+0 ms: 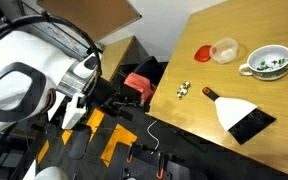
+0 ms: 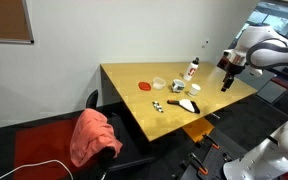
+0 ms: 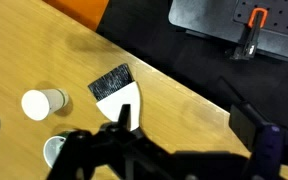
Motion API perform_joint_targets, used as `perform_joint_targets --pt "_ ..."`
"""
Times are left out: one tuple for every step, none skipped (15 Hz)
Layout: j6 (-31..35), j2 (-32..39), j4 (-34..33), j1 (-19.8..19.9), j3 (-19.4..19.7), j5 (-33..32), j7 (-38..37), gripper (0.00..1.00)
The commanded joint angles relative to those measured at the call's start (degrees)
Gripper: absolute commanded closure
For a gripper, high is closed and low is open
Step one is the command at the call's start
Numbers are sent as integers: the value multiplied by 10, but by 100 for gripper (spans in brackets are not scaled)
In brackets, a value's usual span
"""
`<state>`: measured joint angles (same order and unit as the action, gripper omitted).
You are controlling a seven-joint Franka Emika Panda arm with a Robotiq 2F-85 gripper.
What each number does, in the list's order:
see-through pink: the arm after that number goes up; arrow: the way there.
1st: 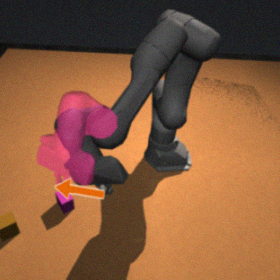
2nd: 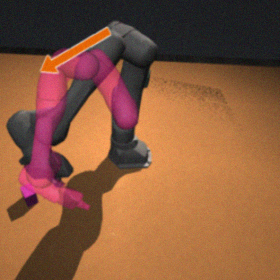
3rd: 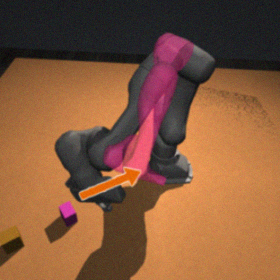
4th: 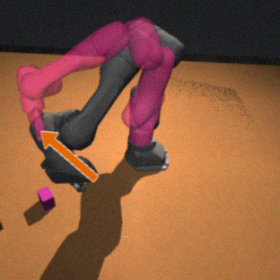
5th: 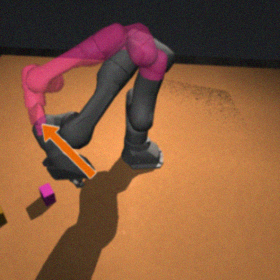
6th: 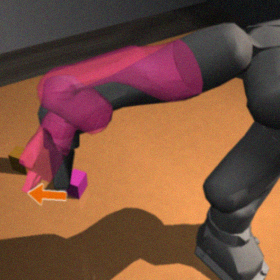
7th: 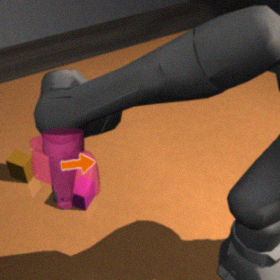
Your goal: Use the broom to sweep the sweets on the table to the right
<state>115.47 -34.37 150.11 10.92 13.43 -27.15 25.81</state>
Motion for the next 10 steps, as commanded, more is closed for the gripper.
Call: perform_joint_targets --pt "-2 0 -1 -3 2 -1 -1 0" --pt "-2 0 -1 -3 2 -1 -1 0" --pt "-2 0 -1 -3 2 -1 -1 0" --pt "-2 0 -1 -3 2 -1 -1 0" --pt "-2 0 -1 -3 2 -1 -1 0" --pt "-2 0 -1 -3 2 -1 -1 0" --pt "-2 0 -1 -3 2 -1 -1 0" --pt "-2 0 -1 -3 2 -1 -1 0" --pt "6 4 -2 -1 2 -1 -10 0" --pt "13 14 -7 4 0 1 -35 0"
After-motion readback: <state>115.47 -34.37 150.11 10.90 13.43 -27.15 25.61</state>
